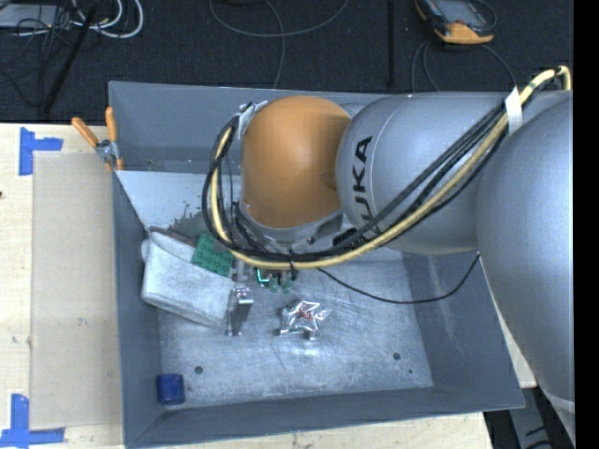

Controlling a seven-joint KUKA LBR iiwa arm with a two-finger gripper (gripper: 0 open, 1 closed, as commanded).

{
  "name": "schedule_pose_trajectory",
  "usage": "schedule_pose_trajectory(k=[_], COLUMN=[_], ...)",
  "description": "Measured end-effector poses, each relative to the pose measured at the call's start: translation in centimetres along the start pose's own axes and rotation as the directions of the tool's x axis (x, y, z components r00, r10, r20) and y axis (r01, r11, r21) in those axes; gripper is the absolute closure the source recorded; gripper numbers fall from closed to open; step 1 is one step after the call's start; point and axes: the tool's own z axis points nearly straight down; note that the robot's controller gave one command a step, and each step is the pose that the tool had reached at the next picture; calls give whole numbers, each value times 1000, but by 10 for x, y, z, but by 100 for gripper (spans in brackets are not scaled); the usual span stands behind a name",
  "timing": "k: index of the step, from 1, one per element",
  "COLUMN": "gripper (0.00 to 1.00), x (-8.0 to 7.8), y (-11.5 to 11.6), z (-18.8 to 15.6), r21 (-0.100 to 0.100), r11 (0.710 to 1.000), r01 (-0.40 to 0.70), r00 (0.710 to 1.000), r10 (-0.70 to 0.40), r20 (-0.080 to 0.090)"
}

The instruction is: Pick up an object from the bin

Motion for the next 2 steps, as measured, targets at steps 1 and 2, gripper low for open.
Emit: schedule_pose_trajectory(k=[1,2], gripper=[0,0], x=[-13,-2], y=[42,54], z=[86,79], r21=[-7,-8], r11=[964,905], r01=[-265,-424], r00=[964,905], r10=[265,424], r20=[16,10])
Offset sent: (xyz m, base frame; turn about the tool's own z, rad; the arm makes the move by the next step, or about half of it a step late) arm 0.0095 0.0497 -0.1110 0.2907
